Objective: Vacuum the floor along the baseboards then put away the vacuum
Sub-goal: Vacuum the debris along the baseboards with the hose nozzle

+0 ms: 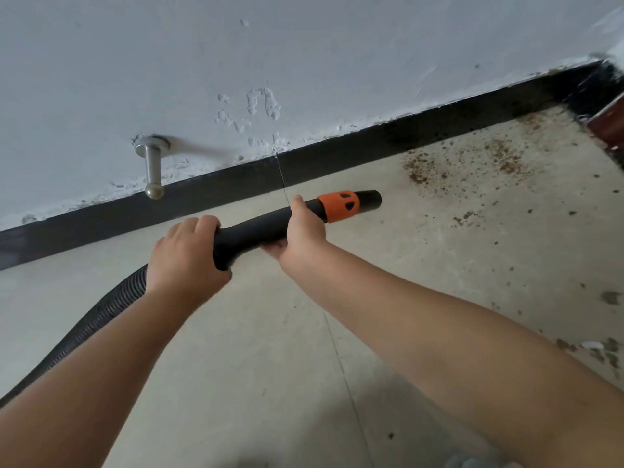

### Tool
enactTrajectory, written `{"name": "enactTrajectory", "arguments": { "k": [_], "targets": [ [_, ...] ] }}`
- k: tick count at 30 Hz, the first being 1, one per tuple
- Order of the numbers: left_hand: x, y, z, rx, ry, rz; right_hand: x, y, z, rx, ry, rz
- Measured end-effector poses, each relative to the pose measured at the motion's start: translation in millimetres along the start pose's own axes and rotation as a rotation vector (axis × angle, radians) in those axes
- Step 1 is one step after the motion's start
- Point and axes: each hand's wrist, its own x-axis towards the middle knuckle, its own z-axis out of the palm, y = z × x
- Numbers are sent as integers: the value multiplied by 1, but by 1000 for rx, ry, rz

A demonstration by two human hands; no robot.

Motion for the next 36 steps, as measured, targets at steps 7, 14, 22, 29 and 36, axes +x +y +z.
{"name": "enactTrajectory", "arguments": {
  "k": [7, 14, 22, 29, 36],
  "targets": [
    [-36, -56, 16, 91, 335, 24, -14, 53, 19, 115, -118, 129],
    [-41, -47, 35, 60, 287, 119, -7, 58, -2, 123, -78, 87],
    [-14, -3, 39, -53, 244, 314, 7, 4, -31, 202, 5, -59],
    [-3, 6, 10, -173, -34, 119, 5, -12, -35, 210, -59, -44],
    [-10, -33, -27, 93, -391, -101, -10, 33, -14, 110, -163, 71]
  ]
}}
